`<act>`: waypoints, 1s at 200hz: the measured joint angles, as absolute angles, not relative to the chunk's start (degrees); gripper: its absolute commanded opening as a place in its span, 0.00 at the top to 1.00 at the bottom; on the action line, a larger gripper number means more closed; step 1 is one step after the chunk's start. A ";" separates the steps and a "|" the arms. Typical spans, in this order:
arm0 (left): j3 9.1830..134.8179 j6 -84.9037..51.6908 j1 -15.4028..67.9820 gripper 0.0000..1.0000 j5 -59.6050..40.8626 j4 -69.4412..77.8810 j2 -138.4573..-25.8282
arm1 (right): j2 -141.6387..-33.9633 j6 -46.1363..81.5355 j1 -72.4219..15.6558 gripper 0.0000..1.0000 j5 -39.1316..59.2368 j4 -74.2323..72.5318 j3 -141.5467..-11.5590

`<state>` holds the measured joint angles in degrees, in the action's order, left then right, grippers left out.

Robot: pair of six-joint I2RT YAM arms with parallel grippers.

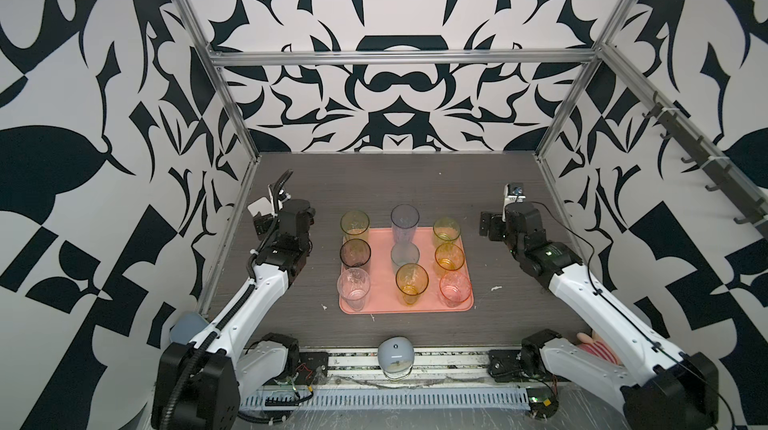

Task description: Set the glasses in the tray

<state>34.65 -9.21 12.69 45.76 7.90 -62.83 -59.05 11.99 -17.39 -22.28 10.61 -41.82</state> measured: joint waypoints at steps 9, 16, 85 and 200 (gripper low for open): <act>31.90 -8.54 10.81 0.01 45.08 11.88 -63.99 | -60.20 11.40 -15.94 0.00 -22.26 7.35 -40.10; 30.59 -8.21 9.56 0.01 44.66 14.02 -65.10 | -61.23 10.90 -14.92 0.01 -22.26 4.49 -38.63; 26.50 -5.98 4.84 0.01 38.17 31.38 -76.36 | -75.64 4.75 -10.11 0.00 -21.93 -18.44 -30.11; 21.32 -5.04 0.62 0.01 23.31 51.31 -88.58 | -89.10 -0.01 -7.46 0.00 -16.69 -46.02 -20.29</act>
